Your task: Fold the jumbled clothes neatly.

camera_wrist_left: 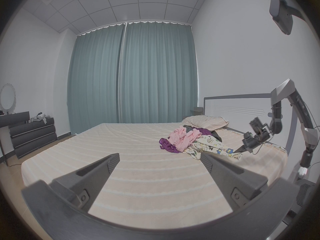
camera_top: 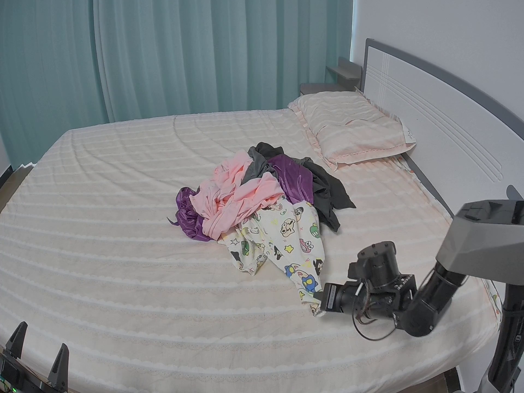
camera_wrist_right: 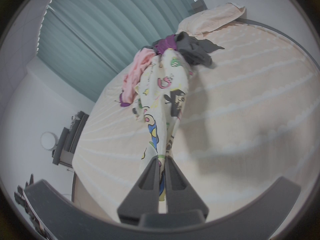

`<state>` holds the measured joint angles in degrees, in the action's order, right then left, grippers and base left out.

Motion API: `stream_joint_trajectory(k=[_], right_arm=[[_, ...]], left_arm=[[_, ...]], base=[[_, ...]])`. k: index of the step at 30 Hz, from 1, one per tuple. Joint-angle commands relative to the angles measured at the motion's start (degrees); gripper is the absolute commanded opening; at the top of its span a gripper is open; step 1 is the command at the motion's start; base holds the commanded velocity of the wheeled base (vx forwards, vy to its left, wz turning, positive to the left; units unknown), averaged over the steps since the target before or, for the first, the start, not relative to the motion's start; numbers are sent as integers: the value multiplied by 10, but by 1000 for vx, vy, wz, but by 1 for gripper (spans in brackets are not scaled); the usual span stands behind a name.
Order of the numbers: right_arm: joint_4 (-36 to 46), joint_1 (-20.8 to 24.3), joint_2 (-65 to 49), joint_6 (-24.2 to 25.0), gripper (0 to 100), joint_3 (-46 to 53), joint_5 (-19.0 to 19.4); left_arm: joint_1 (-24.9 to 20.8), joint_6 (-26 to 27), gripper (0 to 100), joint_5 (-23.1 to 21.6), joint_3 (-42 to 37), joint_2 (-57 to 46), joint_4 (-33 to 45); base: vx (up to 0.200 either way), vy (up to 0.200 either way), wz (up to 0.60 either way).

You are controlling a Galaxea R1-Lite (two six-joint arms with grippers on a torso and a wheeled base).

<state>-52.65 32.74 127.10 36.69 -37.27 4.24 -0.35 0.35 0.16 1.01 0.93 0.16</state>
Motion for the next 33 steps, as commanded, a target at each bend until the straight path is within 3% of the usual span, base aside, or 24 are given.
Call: stream_joint_trajectory(k=[1, 10, 13, 15, 16, 18, 19, 23, 25, 27, 29, 31, 33], right_arm=[[-170, 75, -173, 4, 0, 231, 17], [-226, 115, -259, -3, 0, 326, 12], [-253, 124, -279, -4, 0, 355, 10], [-271, 124, -284, -4, 0, 366, 10], [-288, 122, -284, -4, 0, 369, 10], [-310, 120, -281, -2, 0, 367, 10], [-329, 120, -281, -3, 0, 366, 9], [-370, 123, -275, -4, 0, 363, -5], [-371, 126, -274, -4, 0, 359, -12], [-372, 125, -277, -4, 0, 357, -12], [-372, 124, -280, -2, 0, 352, -13], [-372, 122, -285, 0, 0, 339, -13], [-372, 116, -287, 0, 0, 328, -14]], left_arm=[[0, 0, 100, 0, -8, -9, 0], [-1, 6, 100, -4, -8, -9, -2], [-1, 27, 100, -29, -7, -9, -6], [-3, 11, 100, -40, 28, 2, -18], [-8, -40, 100, -46, 106, 72, -49], [-14, -80, 100, -73, 149, 150, -81], [-21, -62, 100, -121, 157, 199, -99], [-37, -2, 100, -206, 160, 348, -109], [-53, 55, 100, -214, 163, 486, -128], [-76, 74, 100, -213, 166, 566, -159], [-94, 76, 100, -213, 168, 620, -191], [-139, 61, 100, -202, 166, 747, -300], [-159, 38, 100, -169, 160, 813, -352]], base=[[0, 0, 0], [0, 0, 0], [0, 0, 0], [0, 0, 0], [0, 0, 0], [0, 0, 0], [0, 0, 0], [0, 0, 0], [0, 0, 0], [0, 0, 0], [0, 0, 0], [0, 0, 0], [0, 0, 0]])
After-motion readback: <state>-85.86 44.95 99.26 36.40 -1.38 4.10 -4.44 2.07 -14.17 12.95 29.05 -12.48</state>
